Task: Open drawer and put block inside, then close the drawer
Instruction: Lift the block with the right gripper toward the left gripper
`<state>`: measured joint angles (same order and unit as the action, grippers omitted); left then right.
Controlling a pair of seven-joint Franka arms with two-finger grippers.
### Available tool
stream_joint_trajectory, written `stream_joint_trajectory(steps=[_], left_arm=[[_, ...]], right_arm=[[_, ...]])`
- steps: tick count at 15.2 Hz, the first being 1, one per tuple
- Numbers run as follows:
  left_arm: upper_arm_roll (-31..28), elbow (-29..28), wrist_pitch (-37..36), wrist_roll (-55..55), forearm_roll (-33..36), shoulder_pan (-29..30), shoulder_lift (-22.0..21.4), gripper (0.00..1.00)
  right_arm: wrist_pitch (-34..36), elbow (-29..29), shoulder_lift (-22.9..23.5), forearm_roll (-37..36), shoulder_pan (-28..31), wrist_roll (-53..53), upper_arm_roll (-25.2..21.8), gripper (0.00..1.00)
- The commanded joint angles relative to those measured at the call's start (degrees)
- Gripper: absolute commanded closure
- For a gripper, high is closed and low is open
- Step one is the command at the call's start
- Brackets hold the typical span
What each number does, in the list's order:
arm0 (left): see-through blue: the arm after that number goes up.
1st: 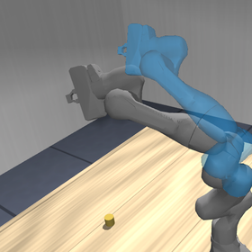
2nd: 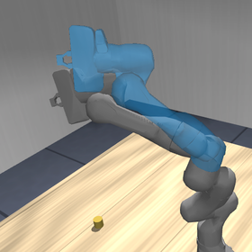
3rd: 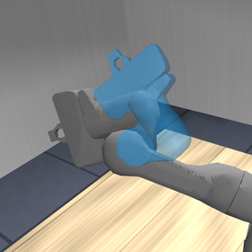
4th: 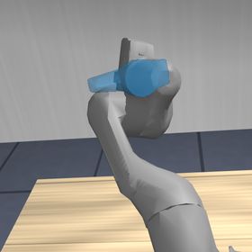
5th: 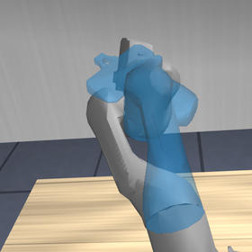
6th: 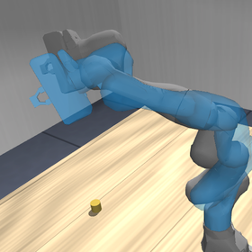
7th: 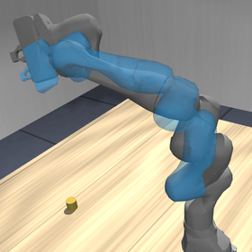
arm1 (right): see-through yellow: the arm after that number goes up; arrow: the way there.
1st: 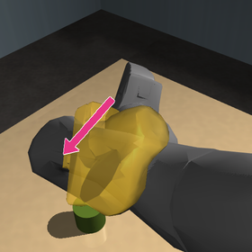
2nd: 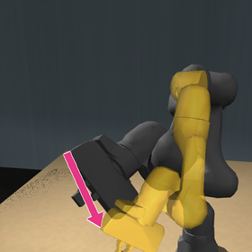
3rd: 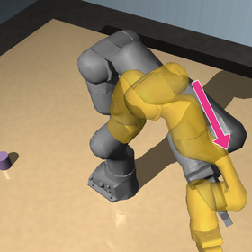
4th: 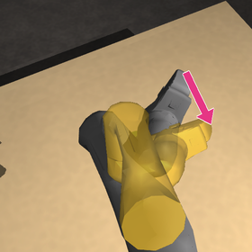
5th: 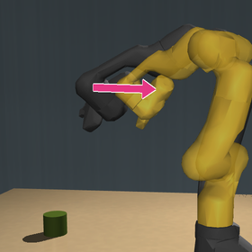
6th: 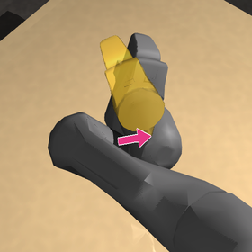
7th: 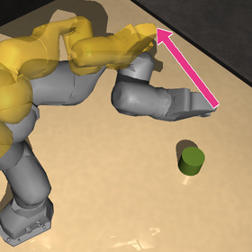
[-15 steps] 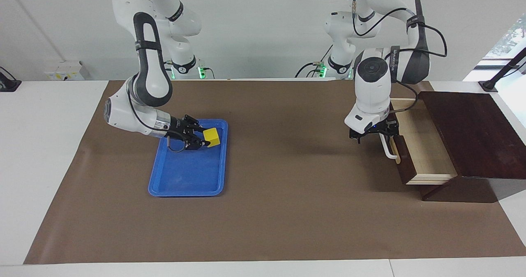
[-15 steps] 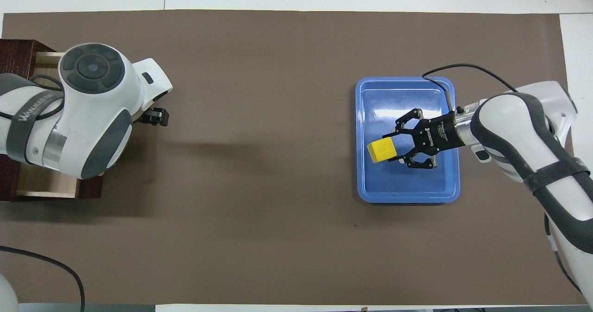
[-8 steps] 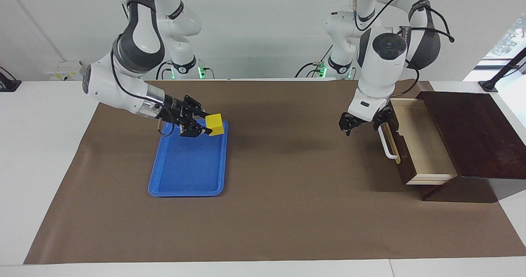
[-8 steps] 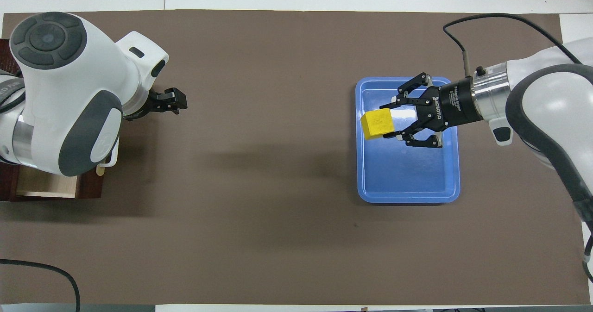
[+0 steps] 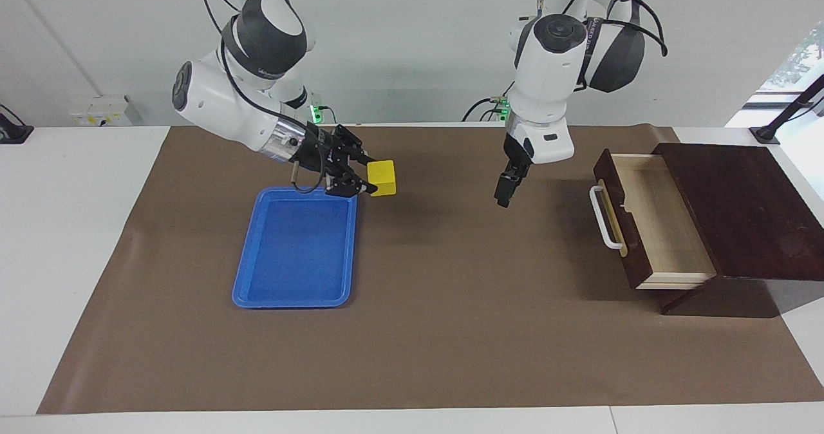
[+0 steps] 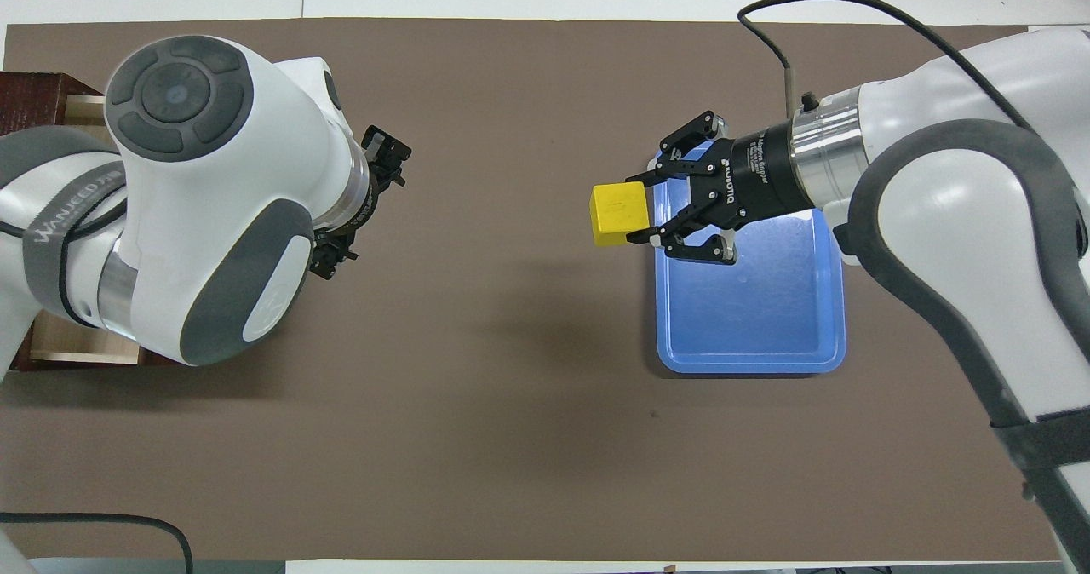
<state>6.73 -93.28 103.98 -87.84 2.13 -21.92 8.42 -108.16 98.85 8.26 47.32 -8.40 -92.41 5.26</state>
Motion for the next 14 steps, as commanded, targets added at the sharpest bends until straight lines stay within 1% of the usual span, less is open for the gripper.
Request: stream_joint_trajectory(steps=[1,4,6,8,9,14], left_arm=[[-0.75,2.39,-1.85,-13.02,-2.30,-1.72,0.89,0.00],[-0.75,8.36,-5.89,-21.73,-2.56,-2.42,4.31,0.00],[-0.75,13.54,-8.52,-26.39,-2.65,-3.21,7.30,0.00],[-1.10,16.54,-10.81,-29.21,-2.48,-4.96,9.58,0.00],[-1.10,17.08,-11.60,-30.53,-2.30,-5.15,10.29,0.00],[-1.01,17.17,-11.79,-33.00,-2.56,-6.03,10.30,0.00]], right_arm=[[-1.61,-1.47,0.97,-0.91,-2.75,-2.24,-0.07,1.00],[-3.02,-1.12,0.97,-1.18,-5.12,-2.33,-0.07,1.00],[-3.98,-0.94,0.88,-1.18,-6.01,-2.94,-0.07,1.00],[-6.00,-0.85,0.88,-1.18,-7.15,-3.65,-0.07,1.00],[-6.88,-0.85,0.88,-1.27,-7.85,-4.09,-0.07,1.00],[-9.34,-0.77,0.97,-1.18,-9.88,-4.79,-0.07,1.00]])
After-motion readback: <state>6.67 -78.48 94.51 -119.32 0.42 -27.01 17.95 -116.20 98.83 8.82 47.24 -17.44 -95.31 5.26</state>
